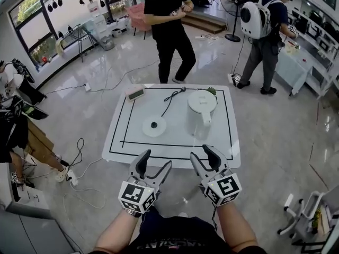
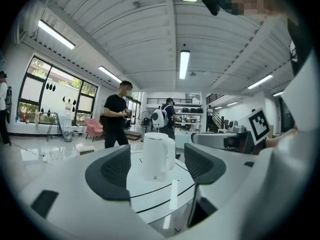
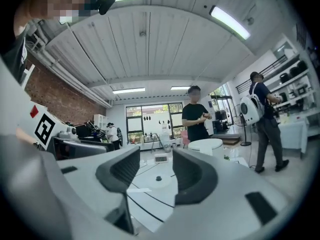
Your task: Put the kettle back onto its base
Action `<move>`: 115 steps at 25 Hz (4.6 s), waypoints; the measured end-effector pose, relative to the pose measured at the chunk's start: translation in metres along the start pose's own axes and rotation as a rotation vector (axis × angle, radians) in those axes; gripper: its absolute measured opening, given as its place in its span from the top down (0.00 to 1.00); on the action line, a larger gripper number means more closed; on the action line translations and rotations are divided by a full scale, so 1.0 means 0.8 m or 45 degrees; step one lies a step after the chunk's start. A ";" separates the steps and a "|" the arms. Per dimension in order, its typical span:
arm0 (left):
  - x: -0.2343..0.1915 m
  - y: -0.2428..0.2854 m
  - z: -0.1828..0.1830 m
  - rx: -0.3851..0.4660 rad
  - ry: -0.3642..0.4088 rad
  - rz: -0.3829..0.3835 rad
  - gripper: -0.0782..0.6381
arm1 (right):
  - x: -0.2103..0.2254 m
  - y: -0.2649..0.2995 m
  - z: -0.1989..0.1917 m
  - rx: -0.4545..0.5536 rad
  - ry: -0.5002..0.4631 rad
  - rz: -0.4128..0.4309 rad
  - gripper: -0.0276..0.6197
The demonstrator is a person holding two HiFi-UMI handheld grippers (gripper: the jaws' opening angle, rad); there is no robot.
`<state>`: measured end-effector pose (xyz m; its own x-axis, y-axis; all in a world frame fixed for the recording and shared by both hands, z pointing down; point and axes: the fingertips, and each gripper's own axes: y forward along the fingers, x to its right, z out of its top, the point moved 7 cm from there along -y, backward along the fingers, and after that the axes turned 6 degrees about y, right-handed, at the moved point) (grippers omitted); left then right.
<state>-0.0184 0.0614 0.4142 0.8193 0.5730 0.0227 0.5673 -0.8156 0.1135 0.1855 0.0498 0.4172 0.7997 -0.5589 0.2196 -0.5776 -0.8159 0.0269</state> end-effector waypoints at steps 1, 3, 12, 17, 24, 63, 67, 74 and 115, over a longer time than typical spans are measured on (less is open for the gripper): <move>-0.005 0.004 0.000 -0.001 0.008 -0.009 0.43 | 0.003 0.003 0.002 0.010 -0.004 -0.031 0.66; -0.016 0.012 0.002 0.001 0.010 -0.038 0.42 | 0.007 0.008 0.006 0.024 0.000 -0.084 0.64; -0.082 0.049 0.007 0.000 -0.003 -0.218 0.41 | 0.011 0.056 0.014 0.035 0.019 -0.286 0.61; -0.125 0.070 0.005 -0.003 -0.018 -0.316 0.41 | 0.005 0.087 0.016 0.035 0.014 -0.394 0.60; -0.169 0.103 0.004 0.004 -0.045 -0.448 0.41 | 0.002 0.116 0.015 0.028 0.006 -0.546 0.60; -0.231 0.108 0.003 -0.009 -0.089 -0.650 0.41 | 0.036 0.115 0.014 -0.044 0.024 -0.935 0.60; -0.214 0.124 0.008 -0.013 -0.085 -0.636 0.41 | 0.060 0.114 0.009 -0.084 0.045 -0.904 0.60; -0.187 0.154 0.013 -0.023 -0.078 -0.611 0.41 | 0.105 0.118 -0.005 -0.154 0.074 -0.843 0.60; -0.175 0.193 -0.003 -0.114 -0.093 -0.496 0.42 | 0.167 0.152 -0.067 -0.378 0.066 -0.681 0.74</move>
<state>-0.0458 -0.1448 0.4311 0.5503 0.8278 -0.1095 0.8294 -0.5268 0.1860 0.2137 -0.1159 0.5023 0.9866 -0.0696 0.1477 -0.1258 -0.9009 0.4153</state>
